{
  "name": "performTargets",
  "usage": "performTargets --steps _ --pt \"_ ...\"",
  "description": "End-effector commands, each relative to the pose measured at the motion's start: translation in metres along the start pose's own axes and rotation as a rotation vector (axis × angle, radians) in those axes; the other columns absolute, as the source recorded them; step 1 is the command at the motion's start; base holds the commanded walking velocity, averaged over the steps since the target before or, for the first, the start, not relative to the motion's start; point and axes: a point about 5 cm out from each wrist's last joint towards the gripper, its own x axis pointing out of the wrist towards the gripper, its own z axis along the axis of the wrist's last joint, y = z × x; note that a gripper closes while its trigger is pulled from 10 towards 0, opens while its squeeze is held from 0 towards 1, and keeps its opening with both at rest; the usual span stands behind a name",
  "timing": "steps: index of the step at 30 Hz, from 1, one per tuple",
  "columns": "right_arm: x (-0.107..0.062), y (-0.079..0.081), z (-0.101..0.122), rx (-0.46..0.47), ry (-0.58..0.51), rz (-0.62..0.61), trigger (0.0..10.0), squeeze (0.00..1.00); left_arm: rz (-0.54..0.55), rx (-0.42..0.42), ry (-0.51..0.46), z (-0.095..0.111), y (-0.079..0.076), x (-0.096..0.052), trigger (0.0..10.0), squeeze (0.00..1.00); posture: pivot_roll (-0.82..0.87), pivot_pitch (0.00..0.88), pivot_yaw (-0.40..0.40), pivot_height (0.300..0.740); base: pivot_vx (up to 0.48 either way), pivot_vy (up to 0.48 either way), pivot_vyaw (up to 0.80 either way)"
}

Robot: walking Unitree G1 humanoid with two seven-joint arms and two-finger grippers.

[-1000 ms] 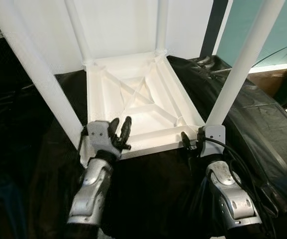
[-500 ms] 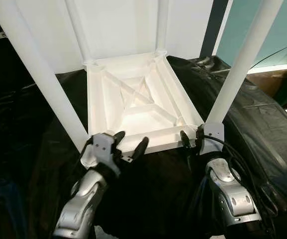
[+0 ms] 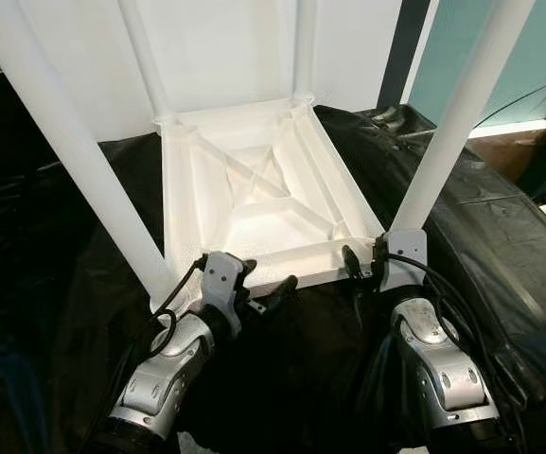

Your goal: Building children table

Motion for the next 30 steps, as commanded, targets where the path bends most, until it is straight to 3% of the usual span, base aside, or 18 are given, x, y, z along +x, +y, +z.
performTargets --steps 1,5,12,13,14,22,30 --pt "0.000 -0.002 0.007 -0.001 -0.017 -0.008 10.0 0.00 -0.479 0.008 0.115 -0.016 -0.022 -0.008 10.0 0.00 -0.07 0.020 0.011 0.740 0.000 0.000 0.00" --pt "-0.001 0.000 0.015 0.007 -0.038 0.004 10.0 0.00 -0.491 0.058 0.227 -0.030 -0.019 -0.008 10.0 0.00 -0.08 0.020 0.016 0.740 0.000 0.000 0.00" --pt "-0.001 0.004 0.027 0.014 -0.070 0.025 10.0 0.00 -0.499 0.070 0.295 -0.041 -0.020 -0.009 10.0 0.00 -0.08 0.021 0.016 0.740 0.000 0.000 0.00" --pt "0.000 0.004 0.032 0.015 -0.082 0.029 10.0 0.00 -0.516 0.079 0.304 -0.043 -0.021 -0.010 2.5 0.00 -0.08 0.022 0.015 0.740 0.000 0.000 0.00" --pt "0.000 0.005 0.036 0.016 -0.091 0.032 10.0 0.00 -0.525 0.081 0.308 -0.044 -0.022 -0.011 0.0 0.00 -0.08 0.023 0.015 0.740 0.000 0.000 0.00" --pt "0.001 0.003 0.040 0.012 -0.098 0.032 10.0 0.00 -0.580 0.063 0.283 -0.037 -0.026 -0.017 0.0 0.00 -0.07 0.031 0.012 0.740 0.000 0.000 0.00" --pt "0.003 0.005 0.043 0.015 -0.096 0.038 10.0 0.00 -0.628 0.002 0.294 -0.032 -0.027 -0.038 0.0 0.00 -0.07 0.034 0.018 0.740 0.000 0.000 0.00"
